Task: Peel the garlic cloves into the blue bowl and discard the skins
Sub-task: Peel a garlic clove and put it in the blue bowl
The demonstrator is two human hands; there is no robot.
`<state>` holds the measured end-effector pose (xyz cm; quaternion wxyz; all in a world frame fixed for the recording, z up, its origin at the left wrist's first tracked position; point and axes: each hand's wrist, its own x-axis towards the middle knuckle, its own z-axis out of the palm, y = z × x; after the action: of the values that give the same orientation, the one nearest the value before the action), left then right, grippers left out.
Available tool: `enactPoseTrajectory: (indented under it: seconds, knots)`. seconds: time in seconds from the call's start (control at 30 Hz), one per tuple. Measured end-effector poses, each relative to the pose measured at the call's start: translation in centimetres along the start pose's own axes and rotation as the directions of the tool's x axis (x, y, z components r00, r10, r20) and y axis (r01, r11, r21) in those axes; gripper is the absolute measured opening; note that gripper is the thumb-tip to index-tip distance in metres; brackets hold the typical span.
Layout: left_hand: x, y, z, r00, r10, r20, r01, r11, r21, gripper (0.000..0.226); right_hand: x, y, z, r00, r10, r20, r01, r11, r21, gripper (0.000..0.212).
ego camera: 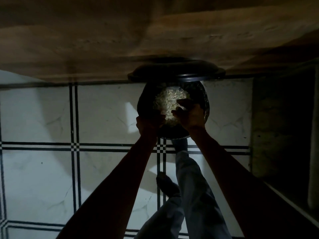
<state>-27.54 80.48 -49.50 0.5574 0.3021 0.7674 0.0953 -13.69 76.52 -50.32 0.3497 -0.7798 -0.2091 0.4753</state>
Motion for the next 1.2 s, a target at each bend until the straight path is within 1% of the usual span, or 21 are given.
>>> enactPoseTrajectory:
  seconds: [0.03,0.07,0.13,0.17,0.2,0.23,0.3,0.33,0.4,0.43,0.5,0.53,0.57,0.63,0.7,0.8,0.87,0.93,1.07,1.13,1.2]
  knots:
    - [0.5,-0.1,0.4,1.0,-0.003,0.026,0.002,1.0,0.018,0.072,-0.2,-0.2,0.3,1.0,-0.03,0.004,0.03,0.999,-0.026,0.033]
    - [0.6,0.1,0.8,0.995,-0.023,0.101,0.023,1.0,-0.005,0.069,-0.4,0.0,0.7,0.998,-0.055,0.029,0.056,0.998,-0.038,0.032]
    - [0.2,1.2,2.0,0.948,-0.114,0.297,0.146,0.986,-0.086,0.048,-1.0,0.1,1.5,0.978,-0.107,0.178,0.127,0.986,-0.107,0.035]
    - [-0.2,2.0,2.4,0.927,-0.134,0.35,0.19,0.973,-0.129,0.047,-0.9,0.6,1.8,0.957,-0.108,0.268,0.162,0.969,-0.187,0.04]
    - [-0.7,2.7,2.7,0.922,-0.14,0.36,0.221,0.956,-0.194,0.049,-0.5,1.3,1.7,0.945,-0.077,0.319,0.17,0.946,-0.276,0.044]
    - [-0.7,3.1,2.8,0.92,-0.131,0.369,0.238,0.935,-0.263,0.049,-0.5,1.2,1.4,0.949,-0.036,0.312,0.139,0.94,-0.312,0.048]
    - [-0.5,3.1,3.3,0.925,-0.089,0.368,0.233,0.9,-0.369,0.045,-0.4,0.9,1.0,0.976,-0.026,0.218,0.08,0.967,-0.242,0.053]
    - [-0.3,2.8,3.4,0.93,-0.09,0.356,0.232,0.895,-0.381,0.044,-0.4,1.1,1.1,0.975,-0.055,0.217,0.097,0.977,-0.189,0.055]
    - [-1.1,2.4,2.9,0.913,-0.092,0.397,0.257,0.886,-0.386,0.044,-1.1,0.9,0.7,0.951,-0.058,0.305,0.117,0.976,-0.182,0.057]
    - [-1.9,2.4,2.5,0.89,-0.054,0.452,0.258,0.879,-0.401,0.045,-1.6,0.6,0.0,0.958,-0.008,0.286,0.056,0.985,-0.161,0.058]
    - [-3.9,2.9,1.7,0.84,0.038,0.541,0.235,0.874,-0.426,0.045,-2.8,0.0,-2.3,0.987,0.066,0.147,-0.065,0.998,-0.013,0.053]
    - [-5.5,3.4,1.2,0.835,0.049,0.547,0.215,0.887,-0.408,0.043,-4.1,-0.4,-3.8,0.994,0.087,0.072,-0.09,0.995,0.05,0.048]
    - [-7.5,4.0,0.9,0.846,0.041,0.532,0.183,0.914,-0.362,0.041,-6.0,-1.3,-5.6,0.997,0.08,0.016,-0.081,0.993,0.089,0.045]
    - [-12.7,5.6,0.7,0.866,0.018,0.499,0.101,0.973,-0.21,0.037,-11.0,-2.7,-9.6,0.997,0.002,-0.078,0.01,0.987,0.159,0.038]
    - [-18.9,7.2,0.5,0.845,0.042,0.533,-0.003,0.997,-0.073,0.034,-17.2,-4.5,-13.6,0.983,-0.033,-0.178,0.075,0.969,0.236,0.026]
    - [-28.8,9.2,0.1,0.745,0.159,0.647,-0.223,0.975,0.017,0.028,-28.2,-7.8,-20.1,0.926,-0.064,-0.372,0.177,0.944,0.278,0.03]
    - [-35.6,10.3,0.5,0.655,0.234,0.719,-0.35,0.937,0.014,0.022,-36.0,-9.1,-24.3,0.878,-0.091,-0.47,0.241,0.932,0.27,0.032]
    - [-42.1,10.3,1.2,0.556,0.259,0.79,-0.452,0.891,0.026,0.019,-43.8,-9.5,-28.0,0.813,-0.059,-0.579,0.269,0.92,0.284,0.033]
    - [-53.9,7.3,3.8,0.32,0.217,0.922,-0.586,0.81,0.013,0.017,-57.0,-7.4,-34.2,0.588,0.065,-0.806,0.357,0.874,0.33,0.028]
    - [-59.5,4.4,5.5,0.215,0.157,0.964,-0.637,0.77,0.017,0.017,-62.6,-5.1,-36.0,0.483,0.163,-0.86,0.382,0.845,0.374,0.028]
    - [-64.7,0.8,7.4,0.131,0.096,0.987,-0.686,0.727,0.021,0.017,-67.5,-2.4,-37.5,0.381,0.233,-0.895,0.398,0.832,0.386,0.028]
